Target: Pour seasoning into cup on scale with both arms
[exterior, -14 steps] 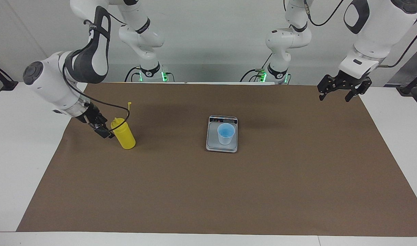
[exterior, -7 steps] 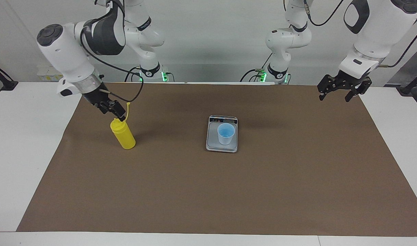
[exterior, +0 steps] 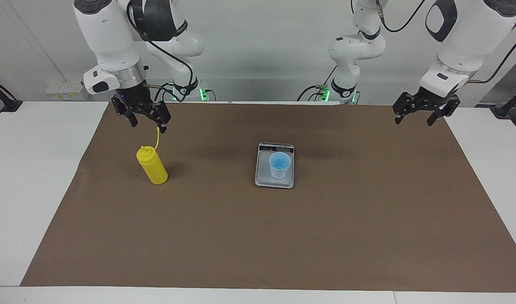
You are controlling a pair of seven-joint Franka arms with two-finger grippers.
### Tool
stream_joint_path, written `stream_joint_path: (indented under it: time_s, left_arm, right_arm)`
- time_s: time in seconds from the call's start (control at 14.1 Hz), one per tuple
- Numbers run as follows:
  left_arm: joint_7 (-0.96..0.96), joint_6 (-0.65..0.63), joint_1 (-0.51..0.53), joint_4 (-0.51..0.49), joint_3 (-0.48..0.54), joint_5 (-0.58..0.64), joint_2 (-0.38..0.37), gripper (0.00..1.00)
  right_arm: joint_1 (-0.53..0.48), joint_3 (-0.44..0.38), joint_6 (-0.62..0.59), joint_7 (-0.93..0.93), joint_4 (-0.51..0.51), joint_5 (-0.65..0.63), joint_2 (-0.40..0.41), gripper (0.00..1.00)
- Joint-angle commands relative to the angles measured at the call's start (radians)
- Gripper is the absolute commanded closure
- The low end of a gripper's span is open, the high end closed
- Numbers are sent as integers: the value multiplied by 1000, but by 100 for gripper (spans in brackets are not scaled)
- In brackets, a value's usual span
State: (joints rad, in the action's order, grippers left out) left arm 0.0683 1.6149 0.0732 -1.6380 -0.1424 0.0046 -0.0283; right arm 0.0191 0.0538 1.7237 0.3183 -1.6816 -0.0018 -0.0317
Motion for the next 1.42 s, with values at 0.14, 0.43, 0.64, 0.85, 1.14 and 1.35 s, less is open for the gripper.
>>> stream_joint_path:
  time_s: [0.14,0.43,0.64,0.85,1.14,1.35]
  left_arm:
    - [5,-3,10,-11,-3,-6,-16,0]
    - [5,-3,10,-11,-3,-6,-16,0]
    - [5,2,10,-11,-3,-6,-16,0]
    - [5,-3,10,-11,-3,-6,-16,0]
    - [5,-3,10,-11,-3,-6,-16,0]
    - [4,-3,5,-11,-3,-6,-16,0]
  right_arm:
    - [-8,6,-33,-90,7,-12,-13,0]
    - [-8,11,-50,-102,0,-12,-17,0]
    - [-8,11,-73,-102,-12,-10,-27,0]
    - [18,11,-73,-96,-36,-10,-39,0]
    - [16,11,-78,-97,-36,-10,-39,0]
    - [16,11,-78,-96,-36,-10,-39,0]
